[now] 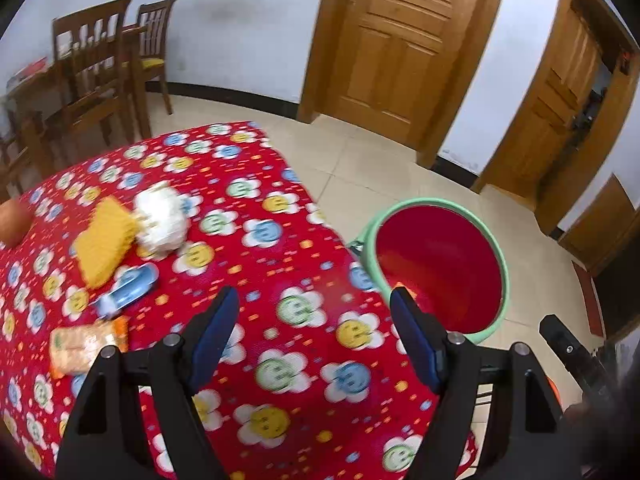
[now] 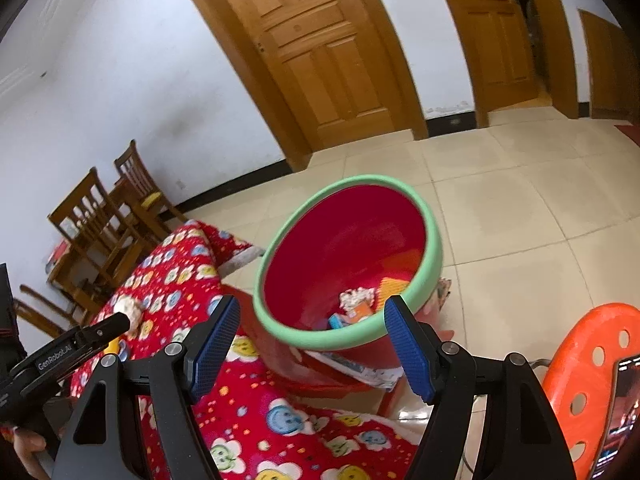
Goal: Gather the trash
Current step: 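Move both tools back over the table toward the bread packet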
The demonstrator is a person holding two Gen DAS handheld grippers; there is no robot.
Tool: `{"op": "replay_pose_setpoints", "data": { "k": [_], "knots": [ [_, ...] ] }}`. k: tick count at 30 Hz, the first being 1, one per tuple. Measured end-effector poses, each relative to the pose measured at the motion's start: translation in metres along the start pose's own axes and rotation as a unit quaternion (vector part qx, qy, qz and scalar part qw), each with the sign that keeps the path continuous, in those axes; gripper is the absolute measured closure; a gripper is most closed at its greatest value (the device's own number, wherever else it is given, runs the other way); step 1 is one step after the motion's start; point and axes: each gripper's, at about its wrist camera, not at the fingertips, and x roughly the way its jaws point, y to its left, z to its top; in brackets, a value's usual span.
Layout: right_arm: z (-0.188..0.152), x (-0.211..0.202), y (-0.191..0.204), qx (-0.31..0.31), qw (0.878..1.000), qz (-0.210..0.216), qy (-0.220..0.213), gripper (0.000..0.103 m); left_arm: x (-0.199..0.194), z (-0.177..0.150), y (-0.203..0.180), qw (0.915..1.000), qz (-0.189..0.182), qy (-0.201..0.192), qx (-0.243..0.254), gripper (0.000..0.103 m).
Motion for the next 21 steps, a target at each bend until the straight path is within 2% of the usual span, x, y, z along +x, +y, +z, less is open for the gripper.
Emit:
{"op": "replay_pose_setpoints", "data": {
  "k": [12, 21],
  "knots": [
    [-0.01, -0.001, 0.03, -0.028, 0.999, 0.03, 0.015, 0.027, -0.031, -0.013, 0.066, 0.9973, 0.051, -0.012, -0.051, 0.026],
    [-0.02, 0.005, 0.056, -0.053, 0.997, 0.047, 0.033, 0.027, -0.042, -0.03, 0.123, 0.9905, 0.094, -0.011, -0.099, 0.024]
  ]
}}
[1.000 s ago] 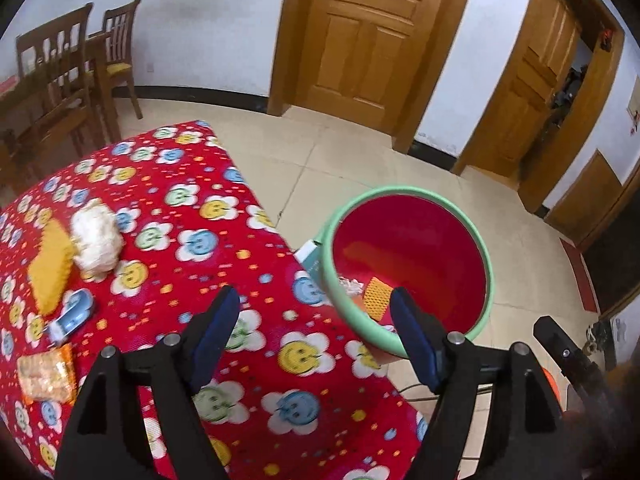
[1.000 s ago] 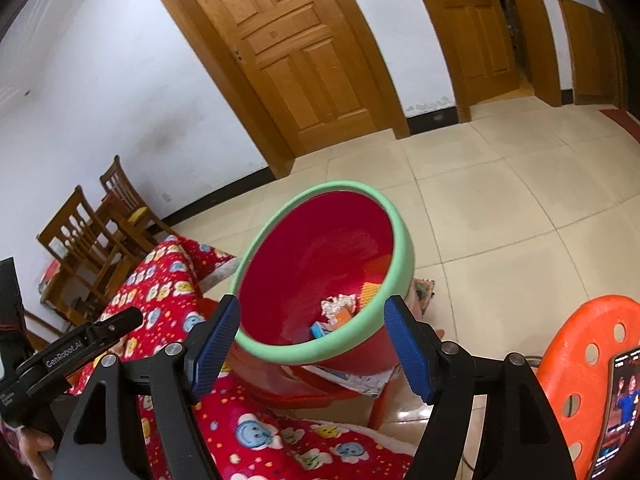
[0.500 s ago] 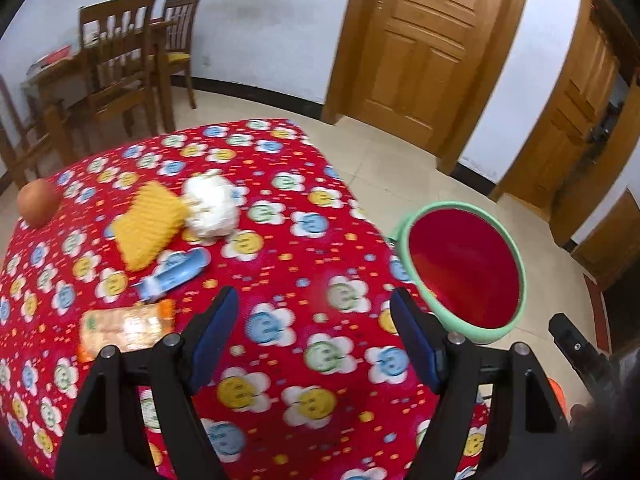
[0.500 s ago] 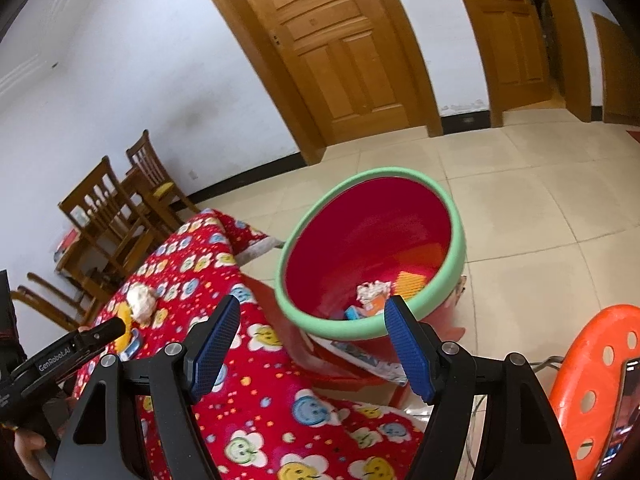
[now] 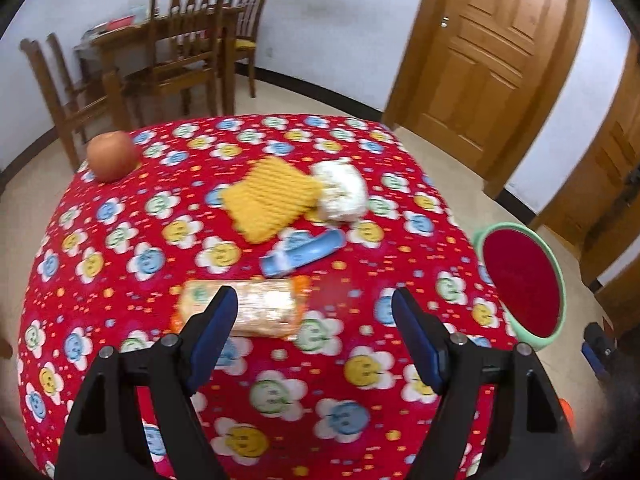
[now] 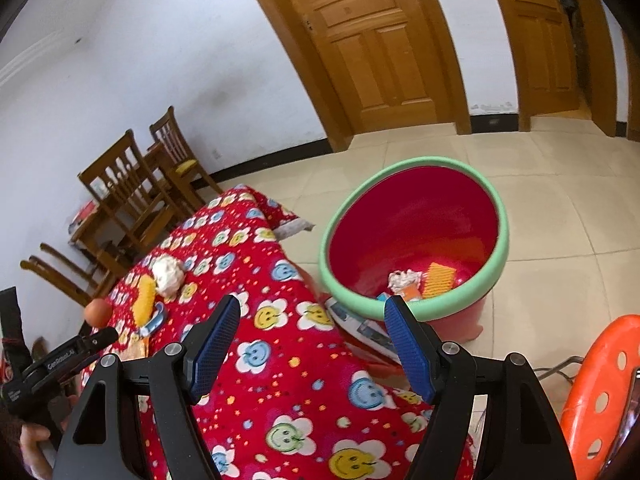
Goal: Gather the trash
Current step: 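Move both tools back over the table toward the bread packet, then grasp the bread packet with the left tool while the right tool approaches the blue item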
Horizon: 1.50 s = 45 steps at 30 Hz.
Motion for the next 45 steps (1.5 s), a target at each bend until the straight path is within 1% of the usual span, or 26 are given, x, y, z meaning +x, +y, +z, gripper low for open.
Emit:
{"op": "replay_pose_setpoints", "data": {
  "k": [6, 11, 16, 19, 26, 36, 40, 42, 45],
  "knots": [
    [-0.005, 0.006, 0.012, -0.01, 1.0, 0.001, 0.013, 0.027, 0.005, -0.002, 0.025, 0.9997, 0.024, 0.002, -0.008, 0.016],
    [-0.008, 0.007, 0.017, -0.014, 1.0, -0.001, 0.018, 0.024, 0.022, -0.005, 0.041, 0.9987, 0.048, 0.015, -0.01, 0.011],
    [-0.01, 0.01, 0.02, -0.014, 1.0, -0.005, 0.024, 0.024, 0.037, -0.006, 0.053, 0.9983, 0.05, 0.027, -0.013, 0.011],
    [-0.011, 0.013, 0.023, -0.016, 0.999, -0.006, 0.028, 0.023, 0.045, -0.007, 0.058, 0.9983, 0.043, 0.035, -0.015, 0.011],
    [-0.016, 0.021, 0.032, -0.026, 0.999, -0.006, 0.041, 0.023, 0.057, -0.013, 0.052, 0.9981, 0.026, 0.055, -0.008, 0.01],
    [-0.02, 0.028, 0.039, -0.032, 0.998, -0.006, 0.053, 0.023, 0.072, -0.014, 0.047, 0.9982, 0.03, 0.053, 0.002, 0.008],
    [-0.022, 0.031, 0.042, -0.033, 0.998, -0.005, 0.058, 0.023, 0.072, -0.017, 0.043, 0.9979, 0.035, 0.051, 0.02, 0.008],
    [-0.023, 0.033, 0.044, -0.035, 0.997, -0.004, 0.061, 0.023, 0.072, -0.019, 0.041, 0.9976, 0.04, 0.048, 0.029, 0.009],
    [-0.024, 0.034, 0.048, -0.041, 0.997, -0.004, 0.065, 0.023, 0.07, -0.019, 0.041, 0.9977, 0.041, 0.045, 0.031, 0.013]
  ]
}}
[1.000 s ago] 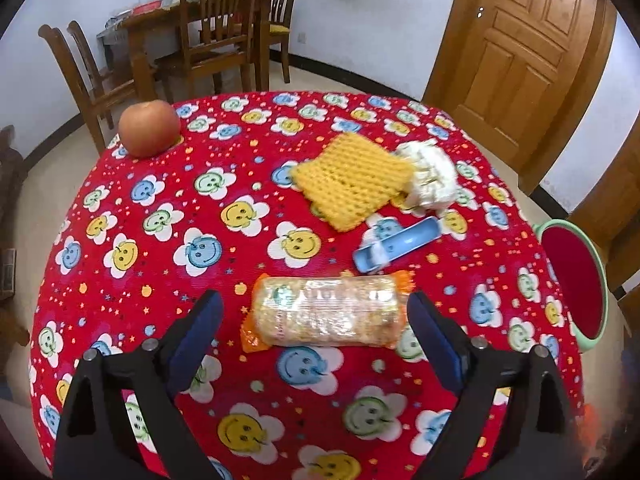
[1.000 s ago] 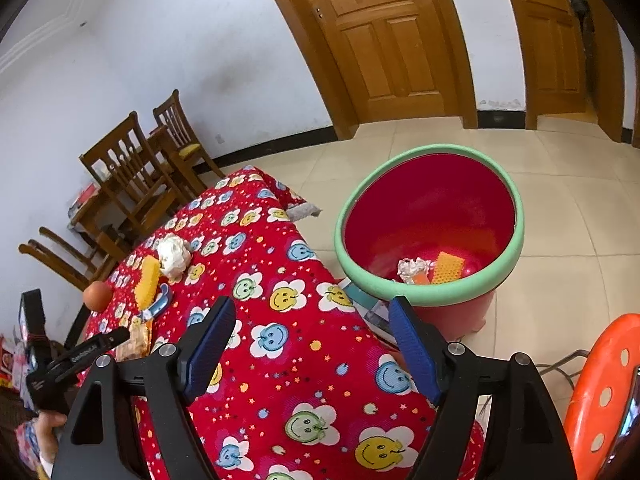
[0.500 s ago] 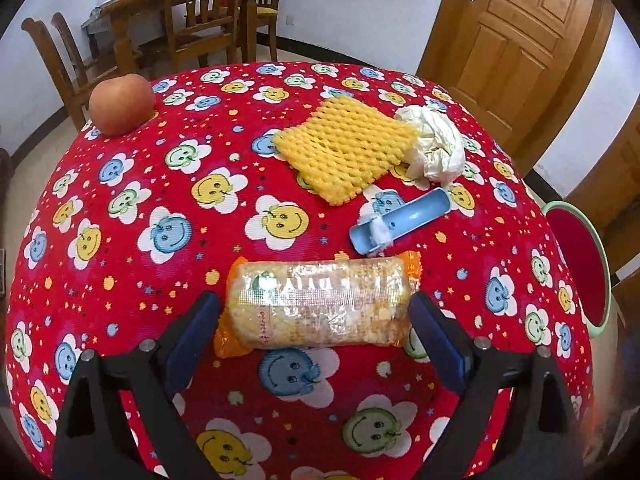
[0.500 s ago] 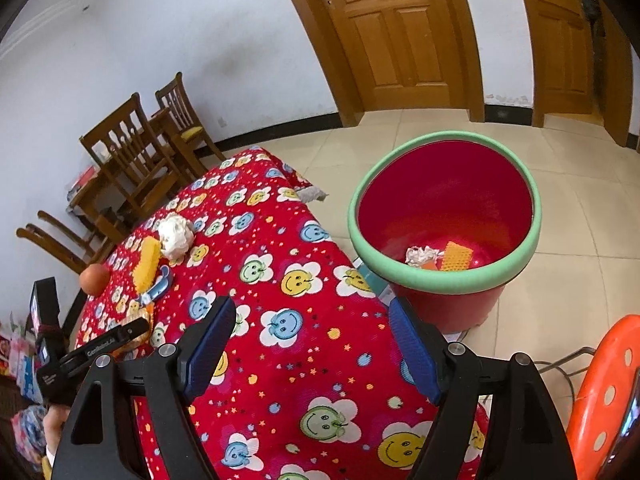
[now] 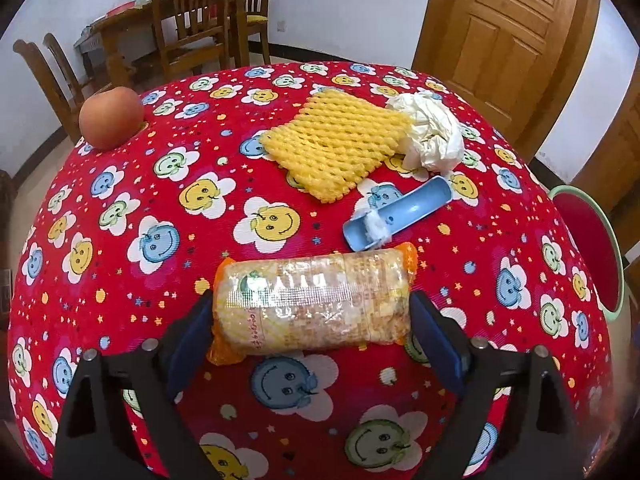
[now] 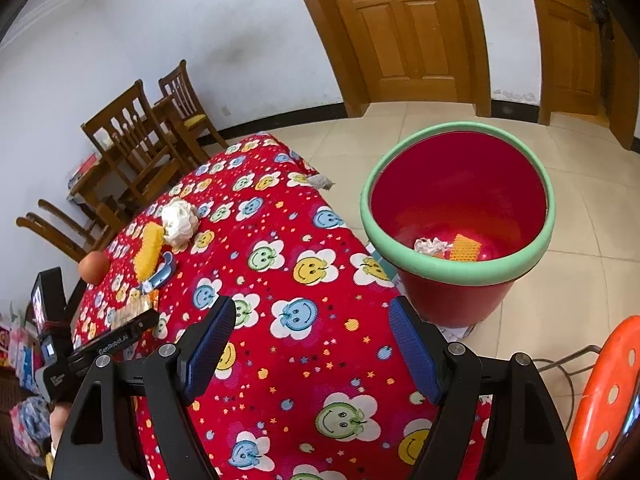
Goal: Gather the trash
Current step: 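Grasp the bread packet with the left tool while the right tool approaches the blue item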
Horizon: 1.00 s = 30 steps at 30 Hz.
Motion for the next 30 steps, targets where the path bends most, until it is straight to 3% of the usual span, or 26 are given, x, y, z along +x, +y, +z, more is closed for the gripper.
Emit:
{"op": "replay_pose_setpoints", "data": {
  "k": [11, 25, 30],
  "knots": [
    [0.006, 0.006, 0.034, -0.041, 0.999, 0.007, -0.003, 0.023, -0.021, 0.007, 0.021, 0.9997, -0.014, -0.013, -0.016, 0.015],
    [0.023, 0.047, 0.109, -0.1, 0.993, 0.063, 0.018, 0.024, -0.053, 0.05, 0.079, 0.9955, 0.046, -0.071, -0.044, 0.015],
    [0.022, 0.081, 0.133, -0.115, 0.99, 0.071, 0.043, 0.04, -0.036, 0.049, 0.094, 0.9948, 0.041, -0.062, -0.07, 0.015]
  ]
}}
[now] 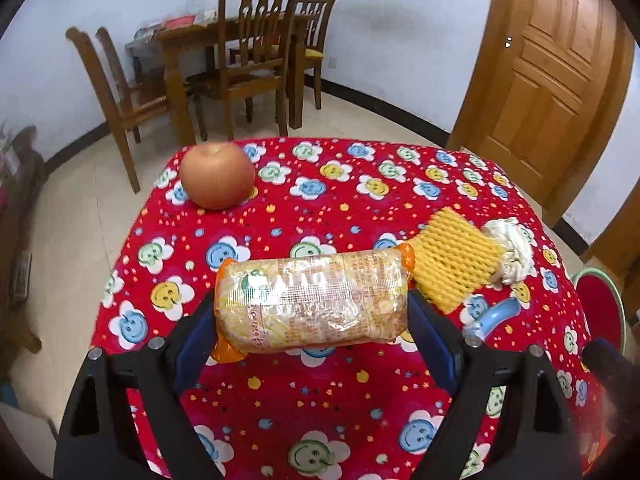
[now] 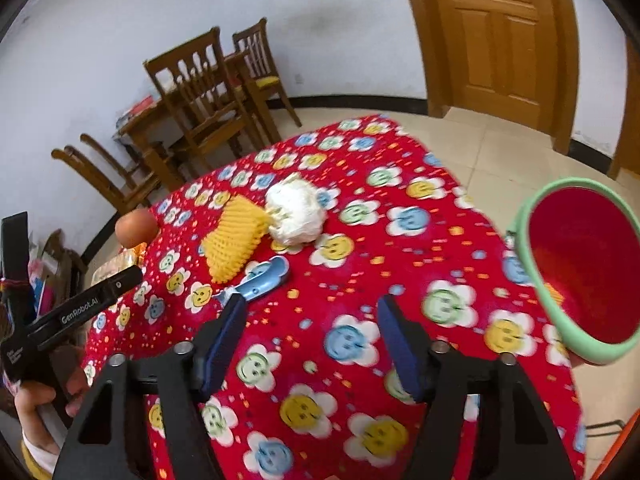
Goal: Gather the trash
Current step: 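Grasp the bread packet with the left tool while the right tool approaches the blue item, then grasp the blue item with the right tool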
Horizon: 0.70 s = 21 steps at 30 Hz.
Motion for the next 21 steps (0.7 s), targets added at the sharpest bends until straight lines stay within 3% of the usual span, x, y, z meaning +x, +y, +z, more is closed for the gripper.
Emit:
{"op": "replay_pose_setpoints", "data": {
  "k": [10, 18, 21],
  "knots": [
    [0.01, 0.057, 0.02, -0.023, 0.999, 0.002, 0.029, 0.053, 0.027, -0.012, 0.007, 0.9999, -0.003, 0.01, -0.009, 0.015],
    [0.01, 0.075, 0.029, -0.029, 0.999, 0.005, 0.027, 0.085, 0.03, -0.014, 0.005, 0.9999, -0.011, 0.011, 0.0, 0.015],
    [0.009, 0.078, 0.031, -0.03, 0.999, 0.004, 0.029, 0.092, 0.031, -0.014, 0.006, 0.9999, -0.011, 0.012, 0.0, 0.015]
  ]
}}
